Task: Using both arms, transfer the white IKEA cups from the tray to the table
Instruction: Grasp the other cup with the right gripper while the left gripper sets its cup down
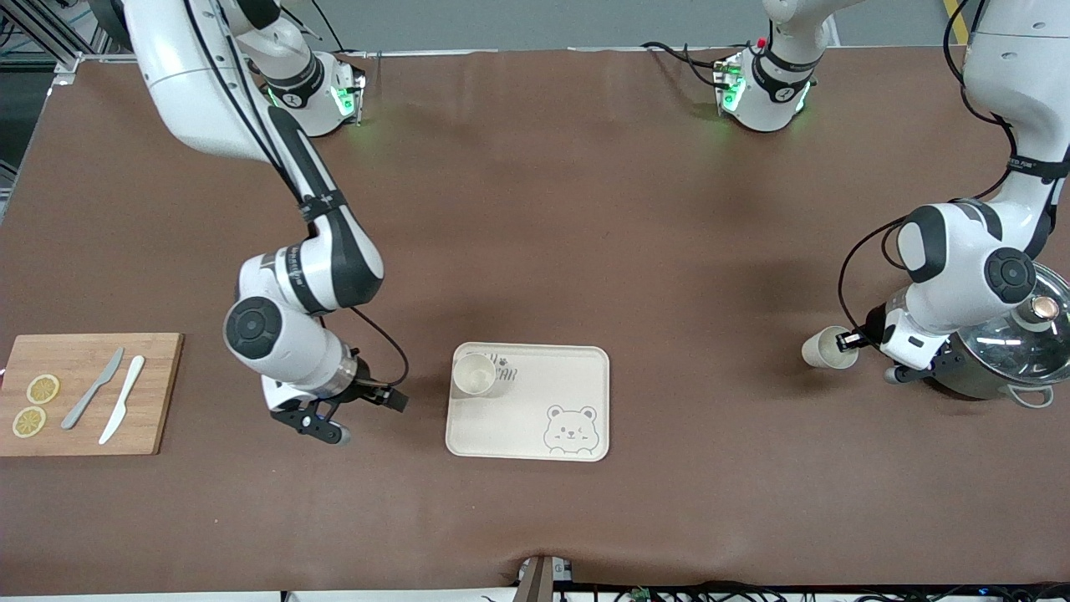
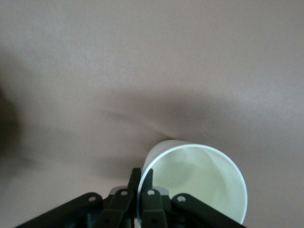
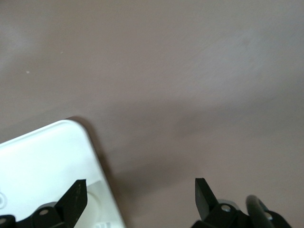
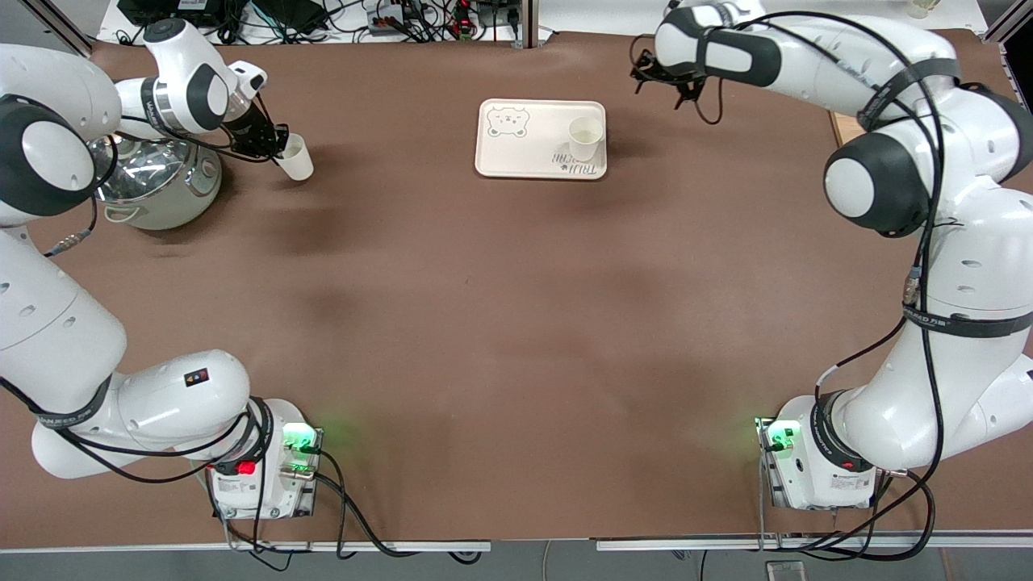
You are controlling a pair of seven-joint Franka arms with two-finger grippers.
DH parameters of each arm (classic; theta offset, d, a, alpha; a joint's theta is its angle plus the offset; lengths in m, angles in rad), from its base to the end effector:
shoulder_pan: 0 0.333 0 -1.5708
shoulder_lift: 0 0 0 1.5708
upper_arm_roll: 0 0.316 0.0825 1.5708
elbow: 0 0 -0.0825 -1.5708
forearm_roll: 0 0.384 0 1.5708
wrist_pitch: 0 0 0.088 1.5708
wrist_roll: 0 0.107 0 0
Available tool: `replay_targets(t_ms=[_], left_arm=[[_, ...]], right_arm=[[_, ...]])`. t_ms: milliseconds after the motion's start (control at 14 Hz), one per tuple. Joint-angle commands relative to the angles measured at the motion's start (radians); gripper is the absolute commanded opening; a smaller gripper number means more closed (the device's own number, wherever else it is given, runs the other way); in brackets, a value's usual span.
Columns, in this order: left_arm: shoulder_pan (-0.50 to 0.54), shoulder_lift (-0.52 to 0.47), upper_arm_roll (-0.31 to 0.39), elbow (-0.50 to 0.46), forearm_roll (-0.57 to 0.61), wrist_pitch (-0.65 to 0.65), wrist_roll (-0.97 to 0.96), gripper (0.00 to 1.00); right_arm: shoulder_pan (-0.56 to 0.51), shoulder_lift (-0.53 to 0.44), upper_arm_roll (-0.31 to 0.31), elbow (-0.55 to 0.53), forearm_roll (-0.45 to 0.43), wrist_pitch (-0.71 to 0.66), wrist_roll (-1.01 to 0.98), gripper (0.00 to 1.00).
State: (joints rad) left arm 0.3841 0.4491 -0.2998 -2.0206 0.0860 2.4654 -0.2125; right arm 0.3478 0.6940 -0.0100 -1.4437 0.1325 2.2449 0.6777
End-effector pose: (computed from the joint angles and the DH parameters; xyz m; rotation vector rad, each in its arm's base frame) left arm 0.6020 0.0554 0.2367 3.0408 0.3964 0.0212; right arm 0.6897 0.2478 0.2898 -2.9358 0.6173 -0.0665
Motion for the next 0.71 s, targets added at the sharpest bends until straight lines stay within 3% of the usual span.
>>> replay_targets(t_ms=[0, 71, 143, 214, 429, 643], left_arm=[[-0.008, 0.0, -0.005, -0.01, 0.029, 0.038, -0.007, 0.09], [-0.008, 0.006, -0.005, -0.001, 0.029, 0.04, -0.013, 0.23], [-0.011, 0.008, -0.007, 0.006, 0.029, 0.04, -0.018, 0.54], [-0.017, 0.007, -0.007, 0.013, 0.029, 0.04, -0.019, 0.99], [-0.024, -0.007, -0.007, 0.054, 0.029, 0.032, -0.014, 1.0], [-0.028, -0.029, -0.022, 0.121, 0.029, -0.041, -0.018, 1.0]], right_arm=[[0.054, 0.018, -0.007, 0.037, 0.028, 0.001, 0.065, 1.0], [0.068, 0.022, -0.007, 0.037, 0.033, 0.001, 0.083, 1.0], [0.077, 0.025, -0.007, 0.037, 0.041, 0.001, 0.098, 0.99], [0.097, 0.035, -0.007, 0.037, 0.045, 0.001, 0.105, 0.93], [0.128, 0.055, -0.007, 0.037, 0.045, 0.002, 0.106, 0.76], [0.155, 0.071, -0.007, 0.037, 0.05, 0.004, 0.143, 0.67]])
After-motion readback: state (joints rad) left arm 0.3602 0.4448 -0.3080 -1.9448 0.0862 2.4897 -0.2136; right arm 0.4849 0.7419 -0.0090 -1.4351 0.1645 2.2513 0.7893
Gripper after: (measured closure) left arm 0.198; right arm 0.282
